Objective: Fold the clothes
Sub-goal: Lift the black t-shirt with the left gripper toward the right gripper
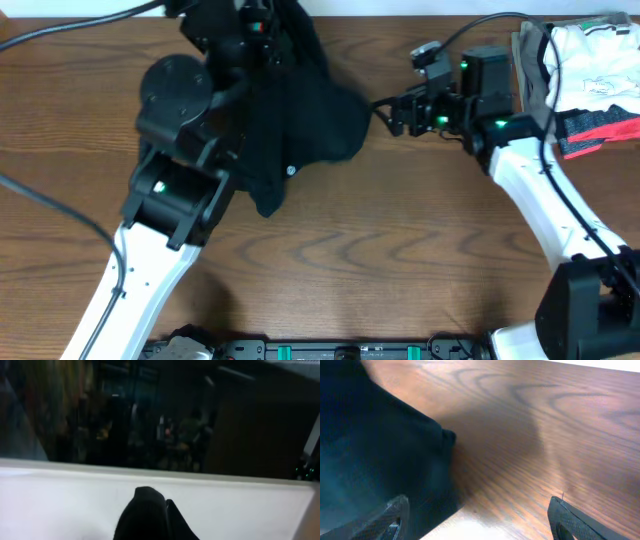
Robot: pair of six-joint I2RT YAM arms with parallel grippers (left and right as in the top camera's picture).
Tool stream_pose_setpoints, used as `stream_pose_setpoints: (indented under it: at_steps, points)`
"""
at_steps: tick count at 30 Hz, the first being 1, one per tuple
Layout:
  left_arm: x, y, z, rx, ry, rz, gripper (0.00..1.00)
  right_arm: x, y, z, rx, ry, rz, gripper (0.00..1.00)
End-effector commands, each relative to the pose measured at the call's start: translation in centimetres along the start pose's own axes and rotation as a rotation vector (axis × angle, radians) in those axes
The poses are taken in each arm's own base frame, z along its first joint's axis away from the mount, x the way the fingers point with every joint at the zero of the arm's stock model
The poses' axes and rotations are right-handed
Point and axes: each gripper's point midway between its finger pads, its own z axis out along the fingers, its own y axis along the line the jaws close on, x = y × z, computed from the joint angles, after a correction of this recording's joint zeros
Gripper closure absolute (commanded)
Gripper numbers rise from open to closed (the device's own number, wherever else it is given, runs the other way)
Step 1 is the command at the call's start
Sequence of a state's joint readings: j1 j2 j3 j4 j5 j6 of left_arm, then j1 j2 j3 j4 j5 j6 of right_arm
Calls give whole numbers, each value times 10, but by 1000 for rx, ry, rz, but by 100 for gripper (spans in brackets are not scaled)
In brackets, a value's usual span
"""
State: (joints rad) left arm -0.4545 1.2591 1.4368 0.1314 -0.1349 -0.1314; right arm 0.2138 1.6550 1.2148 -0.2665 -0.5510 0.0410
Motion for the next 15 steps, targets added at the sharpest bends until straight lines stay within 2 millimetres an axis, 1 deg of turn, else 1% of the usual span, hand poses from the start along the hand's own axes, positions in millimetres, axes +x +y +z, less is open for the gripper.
stream_pose_setpoints:
  at_steps: [1,5,7,12,15]
  points:
    - [-24,-2,-10,7,-55,-16,94,7,24,20,-94,31,-31,14]
    - [-26,-2,-12,6,-59,-1,94,14,53,31,-182,51,-60,14]
    - [-24,-1,-11,2,-55,16,94,15,64,30,-231,56,-66,13]
    - [-22,0,-9,-8,-49,43,94,13,101,15,-473,36,-118,10]
    - [-21,0,-9,-9,-48,43,94,13,112,8,-552,32,-131,8]
